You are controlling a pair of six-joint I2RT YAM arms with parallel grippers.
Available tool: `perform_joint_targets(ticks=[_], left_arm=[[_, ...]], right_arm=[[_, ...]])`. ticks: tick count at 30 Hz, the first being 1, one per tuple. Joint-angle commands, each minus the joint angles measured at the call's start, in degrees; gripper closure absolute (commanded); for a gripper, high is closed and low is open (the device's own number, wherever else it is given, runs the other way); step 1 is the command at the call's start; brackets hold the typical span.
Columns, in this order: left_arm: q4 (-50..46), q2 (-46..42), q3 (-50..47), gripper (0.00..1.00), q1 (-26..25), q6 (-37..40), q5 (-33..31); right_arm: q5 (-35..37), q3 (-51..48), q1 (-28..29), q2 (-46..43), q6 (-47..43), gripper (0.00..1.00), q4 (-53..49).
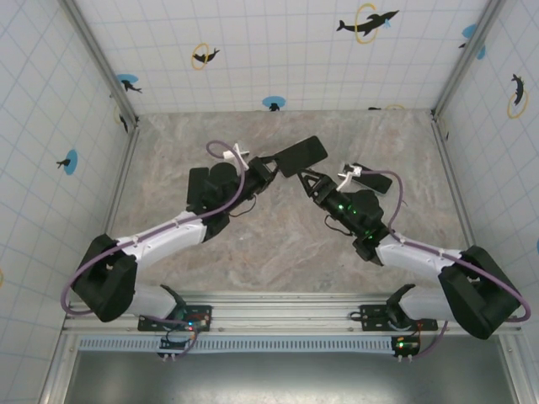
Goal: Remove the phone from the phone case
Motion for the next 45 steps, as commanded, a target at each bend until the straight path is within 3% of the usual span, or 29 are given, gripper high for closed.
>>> perform_joint_targets(ticks=[1,7,16,20,23,26,29,33,37,40,45], left_arm=[[10.72,0.56,1.41,1.0,-2.5,-1.97,-7.16],[13.33,1.53,1.94,1.0,-6.22,-4.09,-12.06],[15.58,3.07,2.58,1.0,-8.85,-7.17,-14.94],[15.29,3.66,2.83,0.97,-9.25,-8.64,-15.31],[15.48,3.77,2.47,0.95,-9.23,-9.23,-16.06],[14.23,3.66,3.16,0.87,-9.26,-8.72,-15.58],[11.96,2.87,3.43,0.69,-9.01,-7.14,-14.8],[0.33,1.75,6.81,0.46,-4.9,-1.14,-6.93],[-7.88,3.56,12.43,0.31,1.83,3.21,8.45],[-15.92,5.66,18.19,0.3,6.45,10.27,18.83],[-30.0,11.15,30.61,0.29,8.92,23.3,32.45]], right_arm=[[5.47,-0.36,0.54,0.42,8.01,0.31,7.98],[10.07,-0.25,1.7,-1.07,9.87,0.5,9.46],[9.35,-0.01,2.02,-0.14,10.74,0.7,12.03],[9.6,0.39,2.01,0.09,10.1,0.9,12.9],[9.41,0.89,1.69,0.02,9.54,0.92,12.75],[8.54,1.22,1.03,-0.46,8.46,0.93,11.99],[5.9,1.83,-0.43,-0.98,7.0,0.94,10.63],[1.14,2.36,-2.59,-1.86,4.02,0.94,8.35],[-4.12,2.19,-5.0,-2.0,3.02,0.94,9.57],[-11.6,3.02,-7.6,-1.28,2.71,0.94,11.74],[-26.83,5.92,-10.15,0.85,2.52,0.93,13.12]])
